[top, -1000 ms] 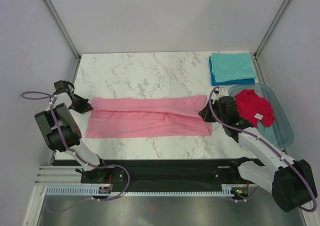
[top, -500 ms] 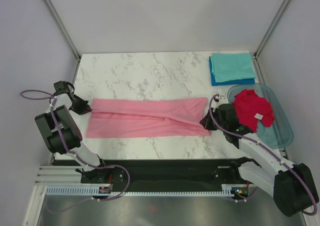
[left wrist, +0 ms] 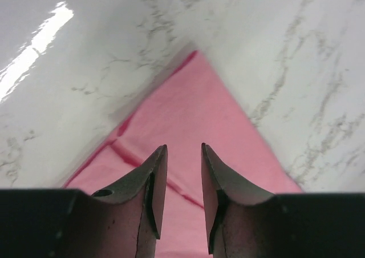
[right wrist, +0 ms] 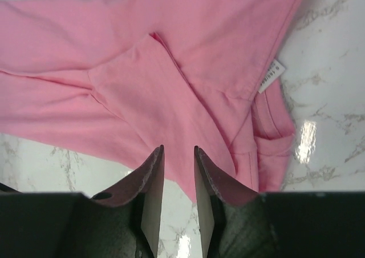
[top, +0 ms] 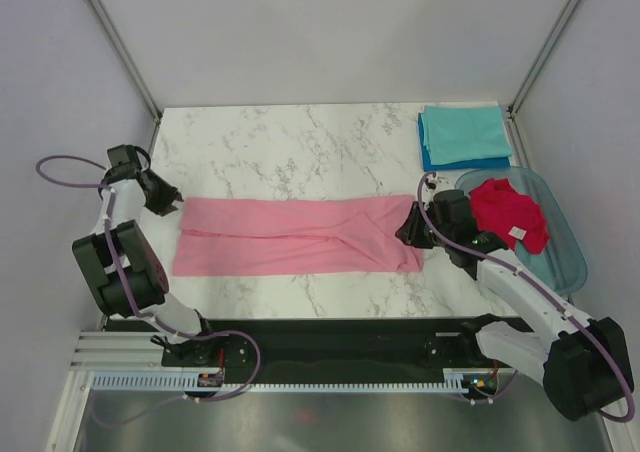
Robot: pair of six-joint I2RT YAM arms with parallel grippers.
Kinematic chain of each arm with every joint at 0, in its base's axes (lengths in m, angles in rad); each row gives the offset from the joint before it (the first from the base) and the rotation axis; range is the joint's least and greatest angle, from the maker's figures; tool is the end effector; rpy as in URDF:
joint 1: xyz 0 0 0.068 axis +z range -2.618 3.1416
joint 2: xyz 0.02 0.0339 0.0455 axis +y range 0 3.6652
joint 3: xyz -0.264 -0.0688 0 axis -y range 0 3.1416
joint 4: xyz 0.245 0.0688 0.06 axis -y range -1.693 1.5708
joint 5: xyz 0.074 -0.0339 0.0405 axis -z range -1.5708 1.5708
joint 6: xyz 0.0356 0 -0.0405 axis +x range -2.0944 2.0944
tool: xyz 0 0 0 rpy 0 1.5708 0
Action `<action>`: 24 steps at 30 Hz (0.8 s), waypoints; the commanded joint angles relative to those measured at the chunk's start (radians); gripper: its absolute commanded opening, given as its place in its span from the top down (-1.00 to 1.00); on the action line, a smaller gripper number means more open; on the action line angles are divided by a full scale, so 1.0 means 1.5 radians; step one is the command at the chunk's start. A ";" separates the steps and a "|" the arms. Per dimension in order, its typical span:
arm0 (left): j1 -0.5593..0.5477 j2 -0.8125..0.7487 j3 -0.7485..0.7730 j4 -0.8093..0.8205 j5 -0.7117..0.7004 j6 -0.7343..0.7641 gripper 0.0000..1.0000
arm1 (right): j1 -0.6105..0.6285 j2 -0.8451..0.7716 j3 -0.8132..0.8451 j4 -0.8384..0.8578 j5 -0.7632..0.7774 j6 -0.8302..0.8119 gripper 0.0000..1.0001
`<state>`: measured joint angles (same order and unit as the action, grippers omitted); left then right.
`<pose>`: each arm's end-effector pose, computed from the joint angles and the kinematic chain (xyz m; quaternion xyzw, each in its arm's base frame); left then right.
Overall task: Fold and stack the t-shirts
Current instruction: Fold the tshirt
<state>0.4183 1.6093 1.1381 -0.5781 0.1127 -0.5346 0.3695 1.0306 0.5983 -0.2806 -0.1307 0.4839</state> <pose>0.3033 0.1305 0.2247 -0.4295 0.8639 -0.0693 0.2538 0.1983 0.0818 0.2203 0.0248 0.9075 0.2258 0.3532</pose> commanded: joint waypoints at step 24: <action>-0.051 0.234 0.148 0.011 -0.029 0.002 0.29 | -0.010 0.506 0.250 0.178 0.176 -0.075 0.43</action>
<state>0.3462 1.9247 1.2922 -0.5732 0.1123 -0.5308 0.3634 1.7275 0.9127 -0.0357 0.0559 0.4038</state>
